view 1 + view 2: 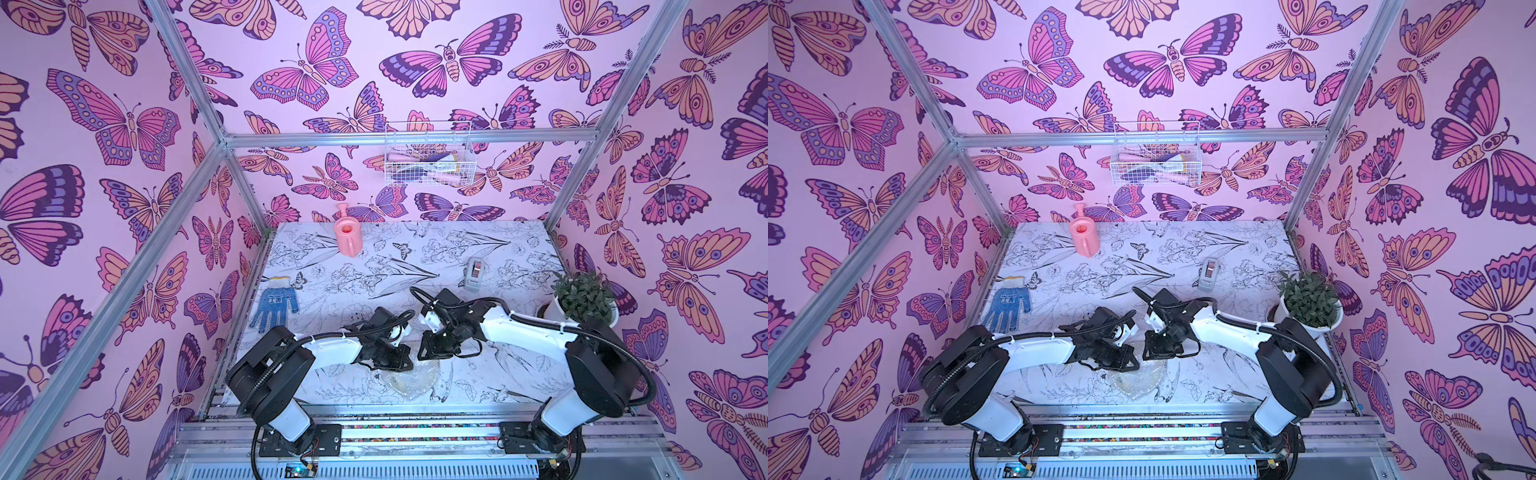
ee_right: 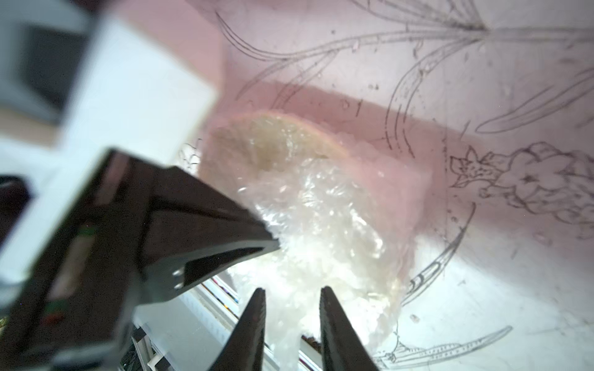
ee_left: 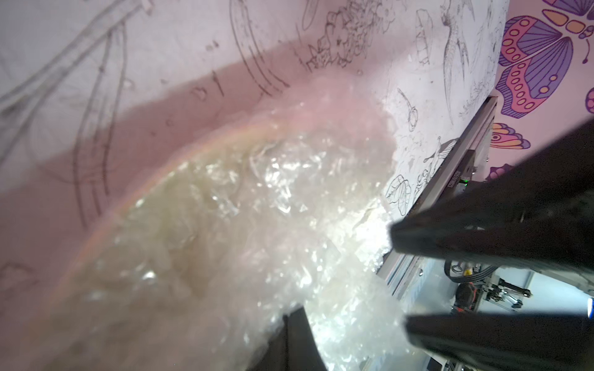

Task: Wrap dinner plates in bubble wrap
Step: Wrap the plate in the bubble wrap.

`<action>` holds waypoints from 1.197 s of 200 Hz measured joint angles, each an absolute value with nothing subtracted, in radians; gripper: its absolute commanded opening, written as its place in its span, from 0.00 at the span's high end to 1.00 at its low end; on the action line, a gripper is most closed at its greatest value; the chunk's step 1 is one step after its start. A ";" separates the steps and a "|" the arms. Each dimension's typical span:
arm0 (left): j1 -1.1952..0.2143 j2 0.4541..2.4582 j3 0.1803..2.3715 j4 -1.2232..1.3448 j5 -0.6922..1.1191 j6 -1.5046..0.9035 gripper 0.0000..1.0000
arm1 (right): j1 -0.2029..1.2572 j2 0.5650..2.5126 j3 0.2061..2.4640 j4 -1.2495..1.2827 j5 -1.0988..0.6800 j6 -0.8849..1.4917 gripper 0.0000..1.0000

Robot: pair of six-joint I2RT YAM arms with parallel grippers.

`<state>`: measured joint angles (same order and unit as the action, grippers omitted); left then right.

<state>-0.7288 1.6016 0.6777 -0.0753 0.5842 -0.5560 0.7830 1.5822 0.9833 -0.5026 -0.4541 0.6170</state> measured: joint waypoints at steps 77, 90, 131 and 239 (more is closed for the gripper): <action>-0.702 1.623 0.678 -0.066 0.634 -0.579 1.00 | 0.819 1.649 0.807 -0.311 -0.579 0.710 0.87; -0.697 1.629 0.678 -0.063 0.645 -0.586 1.00 | 0.818 1.652 0.802 -0.300 -0.582 0.706 0.87; -0.672 1.646 0.679 -0.055 0.677 -0.609 1.00 | 0.764 1.723 0.857 -0.352 -0.633 0.649 0.91; -0.534 1.701 0.703 0.080 0.632 -0.710 1.00 | 0.548 1.892 1.180 -0.515 -0.657 0.401 0.80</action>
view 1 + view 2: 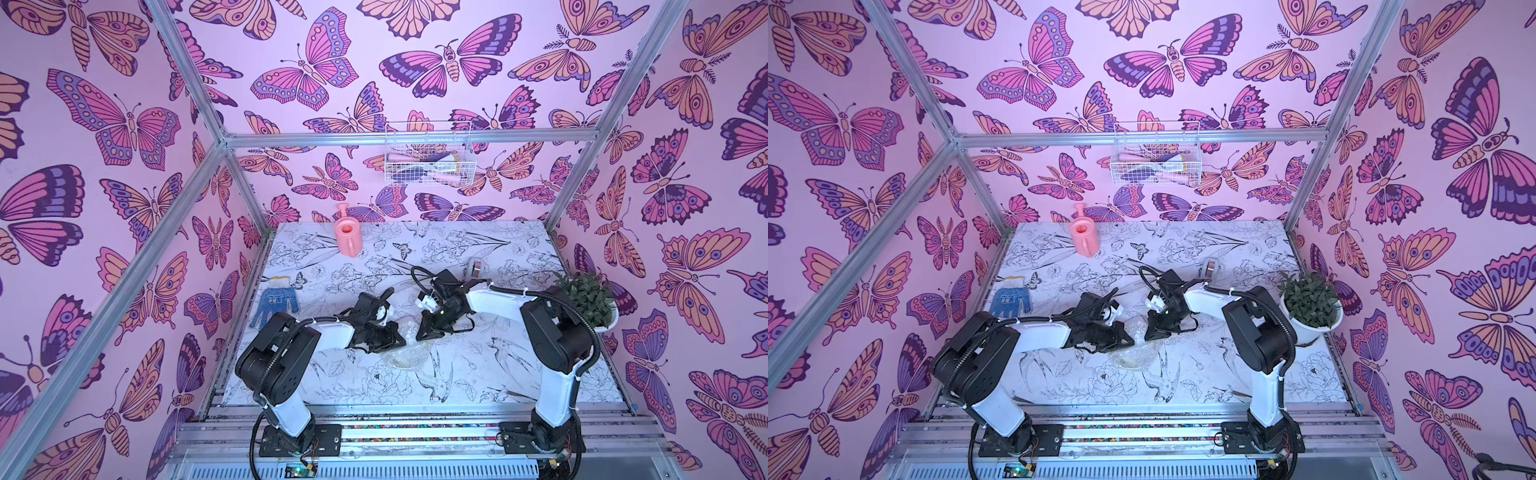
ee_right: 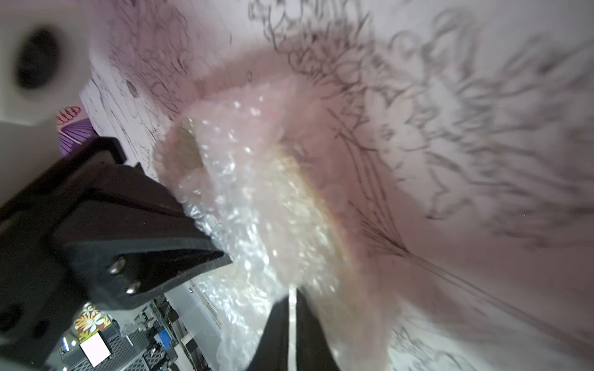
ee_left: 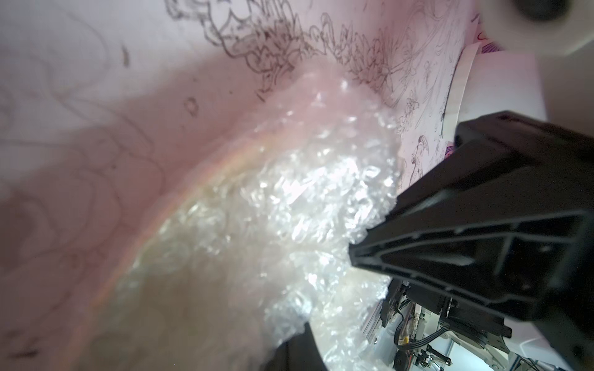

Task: Wrap dinner plates in bubble wrap
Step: Wrap the plate in the bubble wrap, then pull the tape from the tape cutter.

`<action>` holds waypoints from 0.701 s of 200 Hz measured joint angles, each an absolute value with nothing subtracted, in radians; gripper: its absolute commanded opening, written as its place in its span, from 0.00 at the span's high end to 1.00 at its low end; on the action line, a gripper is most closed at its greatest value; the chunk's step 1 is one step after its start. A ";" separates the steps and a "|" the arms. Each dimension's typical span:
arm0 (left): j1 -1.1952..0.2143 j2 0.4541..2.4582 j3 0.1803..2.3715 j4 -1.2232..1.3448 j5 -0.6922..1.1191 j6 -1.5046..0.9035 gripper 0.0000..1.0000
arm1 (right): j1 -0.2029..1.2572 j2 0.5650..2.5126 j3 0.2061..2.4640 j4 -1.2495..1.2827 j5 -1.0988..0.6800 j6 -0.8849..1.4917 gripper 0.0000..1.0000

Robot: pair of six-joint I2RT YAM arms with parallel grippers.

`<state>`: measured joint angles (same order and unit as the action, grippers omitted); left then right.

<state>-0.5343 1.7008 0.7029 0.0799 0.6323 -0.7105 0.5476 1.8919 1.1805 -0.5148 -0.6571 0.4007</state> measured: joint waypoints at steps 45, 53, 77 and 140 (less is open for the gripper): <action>-0.533 1.704 0.698 0.092 0.634 -0.723 1.00 | 0.286 1.716 1.215 -0.488 -0.651 0.428 0.74; -0.532 1.705 0.698 0.093 0.636 -0.723 1.00 | 0.251 1.722 1.235 -0.471 -0.656 0.441 0.74; -0.530 1.706 0.698 0.094 0.639 -0.723 1.00 | 0.167 1.797 1.301 -0.414 -0.672 0.494 0.73; -0.529 1.710 0.698 0.097 0.641 -0.724 1.00 | 0.000 1.975 1.445 -0.399 -0.667 0.524 0.69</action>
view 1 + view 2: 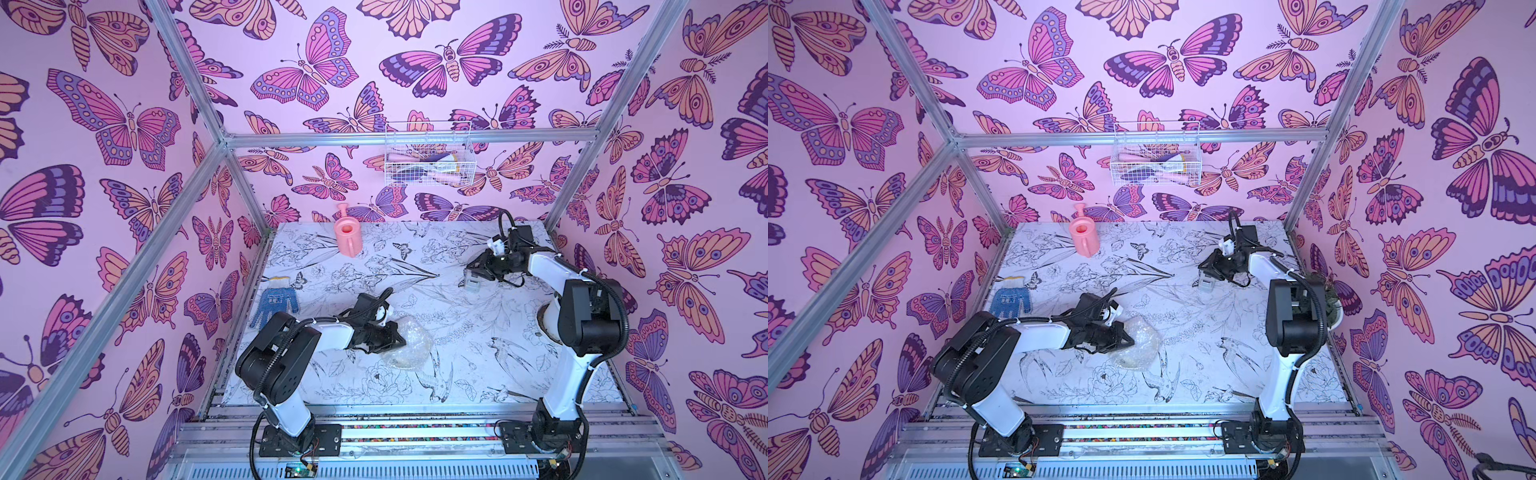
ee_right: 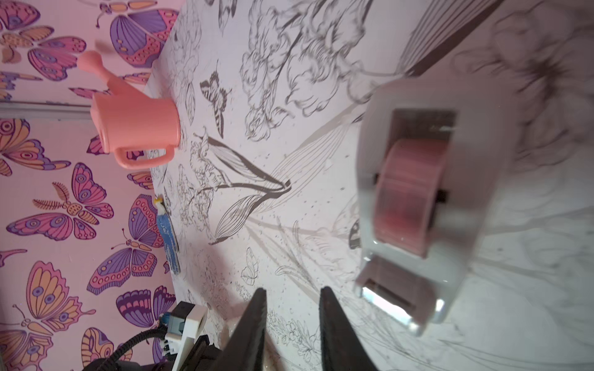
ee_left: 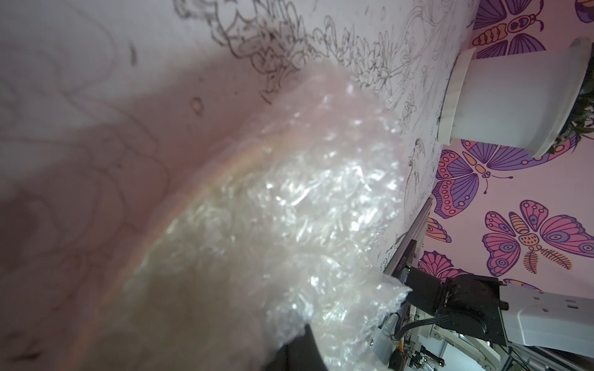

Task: Wrap dinner plates in bubble wrap
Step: Pull the tape from the tape cutter.

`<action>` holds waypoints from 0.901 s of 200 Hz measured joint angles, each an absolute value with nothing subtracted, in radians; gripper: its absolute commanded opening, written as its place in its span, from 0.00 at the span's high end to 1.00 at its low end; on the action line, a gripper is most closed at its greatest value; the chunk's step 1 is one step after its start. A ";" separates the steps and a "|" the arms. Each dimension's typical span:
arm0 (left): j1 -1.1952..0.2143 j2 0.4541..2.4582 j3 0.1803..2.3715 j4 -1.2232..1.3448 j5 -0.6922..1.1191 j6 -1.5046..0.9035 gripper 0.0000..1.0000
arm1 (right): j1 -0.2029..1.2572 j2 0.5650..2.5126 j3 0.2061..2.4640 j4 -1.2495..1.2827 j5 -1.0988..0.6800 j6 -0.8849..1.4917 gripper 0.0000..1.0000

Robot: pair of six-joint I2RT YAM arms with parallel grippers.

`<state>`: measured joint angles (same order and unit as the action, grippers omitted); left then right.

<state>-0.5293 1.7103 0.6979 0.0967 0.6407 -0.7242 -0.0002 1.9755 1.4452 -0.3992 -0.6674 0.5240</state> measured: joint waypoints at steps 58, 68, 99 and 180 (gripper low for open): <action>-0.524 1.720 0.701 0.098 0.659 -0.724 1.00 | -0.091 1.980 1.419 -0.377 -0.722 0.529 0.69; -0.524 1.723 0.702 0.098 0.661 -0.724 1.00 | -0.098 1.982 1.400 -0.361 -0.745 0.540 0.69; -0.523 1.726 0.704 0.097 0.667 -0.725 1.00 | -0.102 2.001 1.346 -0.301 -0.799 0.580 0.68; -0.522 1.731 0.708 0.097 0.672 -0.725 1.00 | -0.102 2.036 1.322 -0.271 -0.825 0.598 0.68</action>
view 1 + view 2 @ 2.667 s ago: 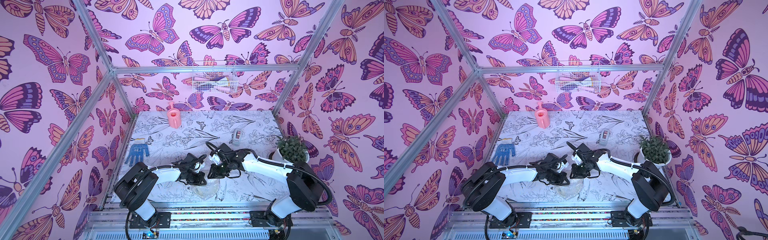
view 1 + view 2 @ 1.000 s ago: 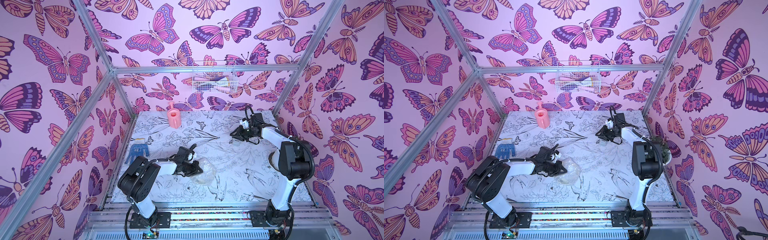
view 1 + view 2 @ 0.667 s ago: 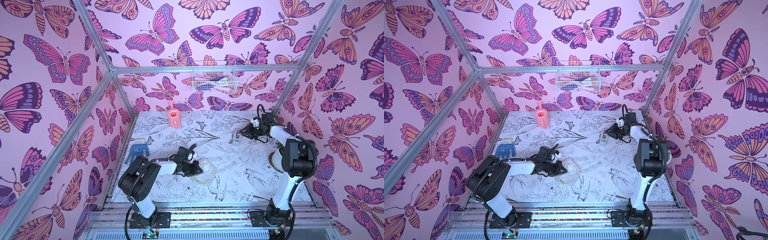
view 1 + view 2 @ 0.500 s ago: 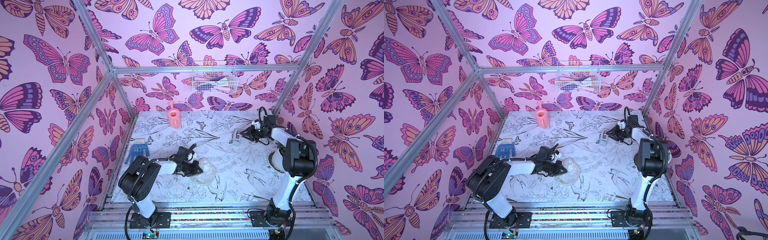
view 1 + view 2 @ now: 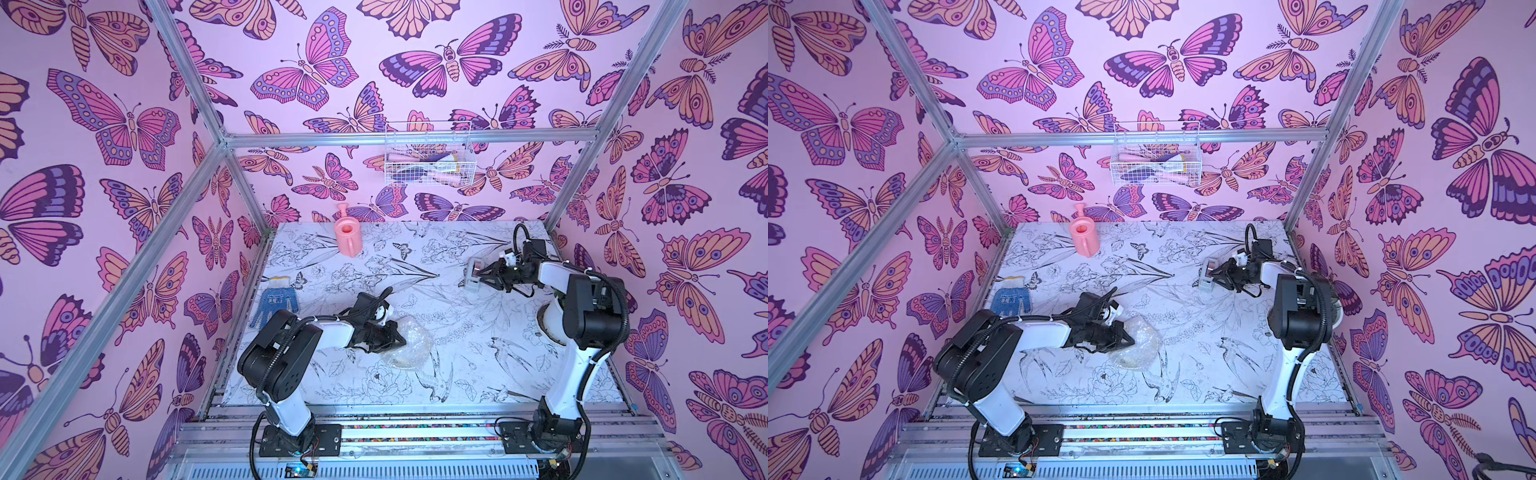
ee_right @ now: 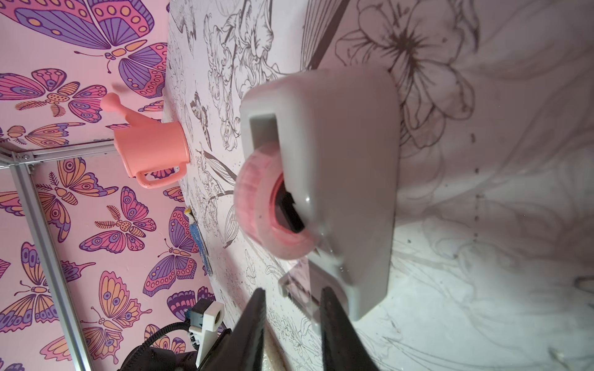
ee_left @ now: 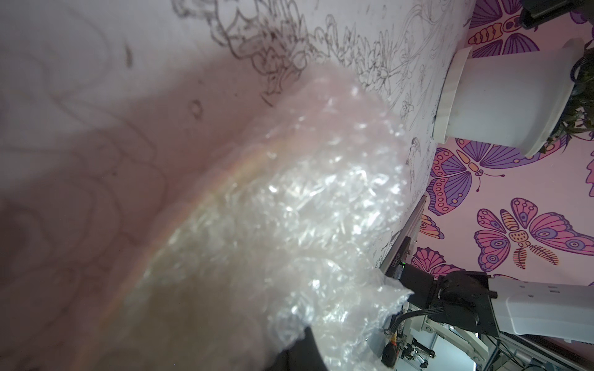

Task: Wrap dinner plates in bubble wrap
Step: Pull the tape from the tape cutter.

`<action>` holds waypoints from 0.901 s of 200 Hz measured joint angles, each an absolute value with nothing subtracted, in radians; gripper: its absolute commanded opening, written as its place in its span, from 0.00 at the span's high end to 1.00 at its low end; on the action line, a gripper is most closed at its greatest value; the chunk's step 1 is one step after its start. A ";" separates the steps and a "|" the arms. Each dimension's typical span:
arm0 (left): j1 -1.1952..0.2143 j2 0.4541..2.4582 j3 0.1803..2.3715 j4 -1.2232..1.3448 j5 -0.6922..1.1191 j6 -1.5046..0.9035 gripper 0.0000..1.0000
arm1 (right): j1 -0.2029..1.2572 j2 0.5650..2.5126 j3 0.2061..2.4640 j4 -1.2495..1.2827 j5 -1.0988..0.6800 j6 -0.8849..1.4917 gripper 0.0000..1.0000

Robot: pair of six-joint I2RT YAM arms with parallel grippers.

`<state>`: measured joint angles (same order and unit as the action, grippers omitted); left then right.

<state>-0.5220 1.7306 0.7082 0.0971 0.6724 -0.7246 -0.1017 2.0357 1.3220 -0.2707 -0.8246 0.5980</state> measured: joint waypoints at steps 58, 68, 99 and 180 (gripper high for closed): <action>-0.522 1.733 0.710 0.097 0.675 -0.725 1.00 | -0.105 2.067 1.298 -0.204 -0.886 0.619 0.69; -0.522 1.733 0.710 0.097 0.675 -0.725 1.00 | -0.106 2.068 1.292 -0.187 -0.894 0.627 0.70; -0.522 1.734 0.710 0.097 0.675 -0.725 1.00 | -0.110 2.083 1.279 -0.122 -0.937 0.664 0.71; -0.522 1.734 0.710 0.097 0.675 -0.725 1.00 | -0.110 2.116 1.241 0.054 -1.004 0.776 0.77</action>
